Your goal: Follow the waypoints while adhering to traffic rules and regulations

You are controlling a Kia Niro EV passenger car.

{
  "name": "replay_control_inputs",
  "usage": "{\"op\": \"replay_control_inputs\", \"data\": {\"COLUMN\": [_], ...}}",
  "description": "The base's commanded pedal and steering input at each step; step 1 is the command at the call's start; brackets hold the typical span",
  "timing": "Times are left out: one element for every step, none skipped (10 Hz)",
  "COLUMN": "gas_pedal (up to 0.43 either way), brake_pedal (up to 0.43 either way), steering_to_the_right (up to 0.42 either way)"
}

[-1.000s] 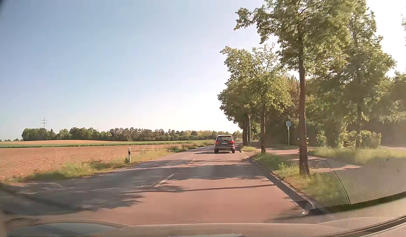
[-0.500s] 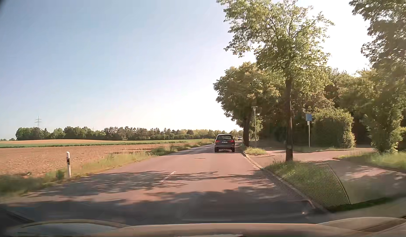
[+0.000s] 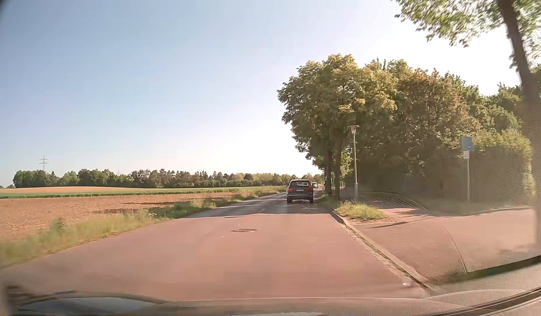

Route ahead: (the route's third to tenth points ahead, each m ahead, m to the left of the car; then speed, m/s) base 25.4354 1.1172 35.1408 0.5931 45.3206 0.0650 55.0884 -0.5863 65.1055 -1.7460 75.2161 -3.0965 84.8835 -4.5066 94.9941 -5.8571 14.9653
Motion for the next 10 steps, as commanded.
{"op": "replay_control_inputs", "data": {"gas_pedal": [0.197, 0.197, 0.209, 0.209, 0.22, 0.22, 0.24, 0.24, 0.24, 0.228], "brake_pedal": [0.012, 0.006, 0.012, 0.012, 0.012, 0.012, 0.012, 0.012, 0.012, 0.012], "steering_to_the_right": [0.008, 0.008, 0.008, 0.009, 0.008, 0.008, 0.008, 0.008, 0.008, 0.008]}}
